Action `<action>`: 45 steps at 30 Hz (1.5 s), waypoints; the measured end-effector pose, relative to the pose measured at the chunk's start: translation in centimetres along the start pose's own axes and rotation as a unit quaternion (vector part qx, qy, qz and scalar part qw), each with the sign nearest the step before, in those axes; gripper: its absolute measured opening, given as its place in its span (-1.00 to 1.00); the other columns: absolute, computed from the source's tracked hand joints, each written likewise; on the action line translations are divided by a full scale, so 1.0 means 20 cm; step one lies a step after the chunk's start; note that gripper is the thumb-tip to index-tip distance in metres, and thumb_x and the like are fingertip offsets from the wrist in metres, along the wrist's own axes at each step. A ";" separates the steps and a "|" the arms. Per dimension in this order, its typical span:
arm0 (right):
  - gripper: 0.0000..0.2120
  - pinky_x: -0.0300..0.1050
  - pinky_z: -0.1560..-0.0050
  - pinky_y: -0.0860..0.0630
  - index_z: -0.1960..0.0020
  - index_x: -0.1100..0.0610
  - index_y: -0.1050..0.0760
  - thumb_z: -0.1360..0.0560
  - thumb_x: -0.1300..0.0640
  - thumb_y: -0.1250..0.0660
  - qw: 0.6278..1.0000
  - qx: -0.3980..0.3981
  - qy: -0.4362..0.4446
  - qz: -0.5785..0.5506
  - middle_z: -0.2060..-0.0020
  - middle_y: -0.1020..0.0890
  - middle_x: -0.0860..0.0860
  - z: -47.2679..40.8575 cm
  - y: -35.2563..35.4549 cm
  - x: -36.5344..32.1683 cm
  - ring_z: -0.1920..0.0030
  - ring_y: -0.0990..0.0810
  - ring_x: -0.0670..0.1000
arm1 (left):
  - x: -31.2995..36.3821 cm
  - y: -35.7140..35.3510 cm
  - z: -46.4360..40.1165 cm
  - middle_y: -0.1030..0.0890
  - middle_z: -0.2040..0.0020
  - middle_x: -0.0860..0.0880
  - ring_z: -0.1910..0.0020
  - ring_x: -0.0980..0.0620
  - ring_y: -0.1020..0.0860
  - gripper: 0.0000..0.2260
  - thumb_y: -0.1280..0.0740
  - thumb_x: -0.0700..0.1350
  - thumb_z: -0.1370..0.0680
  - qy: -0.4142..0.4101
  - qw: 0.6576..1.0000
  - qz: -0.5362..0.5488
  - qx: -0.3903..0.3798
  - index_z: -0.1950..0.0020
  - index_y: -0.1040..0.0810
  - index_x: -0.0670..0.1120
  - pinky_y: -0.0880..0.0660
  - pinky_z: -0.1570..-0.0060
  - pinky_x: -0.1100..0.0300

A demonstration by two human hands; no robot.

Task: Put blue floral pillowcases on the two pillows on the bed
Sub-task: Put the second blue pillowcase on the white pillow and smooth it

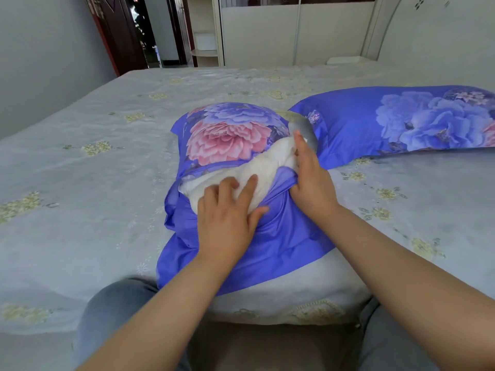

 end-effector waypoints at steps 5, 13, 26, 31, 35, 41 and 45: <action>-0.30 -0.02 0.20 -0.46 -0.54 -0.06 0.04 -0.52 0.15 -0.24 0.992 -0.004 -0.064 -0.112 0.31 -0.42 -0.11 0.02 -0.01 -0.03 0.27 -0.51 0.08 | -0.01 -0.04 0.23 -0.18 -0.50 -0.16 -0.44 -0.35 -0.17 -0.39 -0.34 0.12 -0.47 0.064 0.997 -0.019 -0.023 -0.49 -0.26 0.05 -0.15 -0.38 -0.23; -0.69 -0.13 0.14 -0.40 -0.01 0.10 -0.53 -0.35 0.14 -0.11 0.984 -0.118 -0.078 -0.109 0.21 -0.58 0.02 -0.02 -0.06 0.00 0.16 -0.52 0.04 | -0.03 -0.07 0.10 -0.45 -0.31 -0.18 -0.29 -0.18 -0.41 -0.50 -0.38 0.03 -0.47 0.021 0.986 0.164 0.018 -0.33 -0.38 -0.12 -0.34 -0.30 -0.07; -0.74 -0.16 0.20 -0.41 0.40 0.06 -0.51 -0.43 -0.01 -0.33 0.809 -0.572 -0.098 0.093 0.45 -0.51 -0.11 0.09 -0.07 -0.05 0.33 -0.47 -0.05 | -0.08 -0.14 -0.17 -0.40 0.42 0.02 0.41 0.05 -0.38 -0.54 -0.28 0.28 -0.47 -0.068 0.836 0.056 -0.541 0.39 -0.36 -0.06 -0.26 0.36 0.20; -0.69 -0.12 0.17 -0.42 0.41 0.06 -0.42 -0.41 -0.11 -0.25 0.856 -0.499 -0.020 0.134 0.36 -0.48 -0.09 0.08 0.04 -0.05 0.28 -0.44 -0.06 | -0.21 -0.08 -0.30 -0.52 0.26 0.00 0.26 0.01 -0.46 -0.59 -0.23 0.27 -0.51 -0.046 0.919 0.000 -0.392 0.32 -0.41 -0.03 -0.29 0.31 0.16; -0.71 -0.18 -0.03 -0.36 0.27 0.10 -0.41 -0.37 -0.12 -0.14 0.912 -0.373 0.092 0.146 0.06 -0.45 -0.03 0.07 0.08 -0.17 0.02 -0.42 -0.02 | -0.23 -0.10 -0.34 -0.59 -0.06 -0.15 -0.03 -0.15 -0.53 -0.63 -0.19 0.20 -0.56 -0.020 0.944 -0.030 -0.328 0.04 -0.52 -0.10 -0.35 0.15 0.15; -0.70 -0.13 -0.02 -0.49 0.14 -0.01 -0.57 -0.55 -0.16 -0.17 0.790 -0.561 -0.215 -0.123 0.16 -0.63 -0.17 0.22 -0.03 -0.10 0.10 -0.60 -0.10 | -0.34 -0.28 -0.39 -0.56 -0.18 -0.14 -0.15 -0.15 -0.52 -0.44 -0.15 0.36 -0.49 0.036 0.927 -0.035 -0.371 -0.15 -0.53 -0.08 -0.43 -0.05 0.07; -0.43 -0.14 0.01 -0.36 0.05 0.07 -0.47 -0.48 -0.41 -0.02 0.829 -0.519 -0.096 0.186 0.06 -0.51 -0.07 0.12 -0.05 -0.04 -0.04 -0.49 0.06 | -0.42 -0.26 -0.40 -0.52 0.13 -0.06 0.05 -0.12 -0.52 -0.54 -0.22 0.38 -0.43 0.055 0.940 -0.013 -0.336 0.20 -0.51 -0.02 -0.38 0.18 0.14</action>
Point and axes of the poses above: each hand's wrist, its own z-axis away from the middle knuckle, its own y-axis out of the back of the hand, x = y × z, the point moved 9 cm from there along -z, towards the middle knuckle
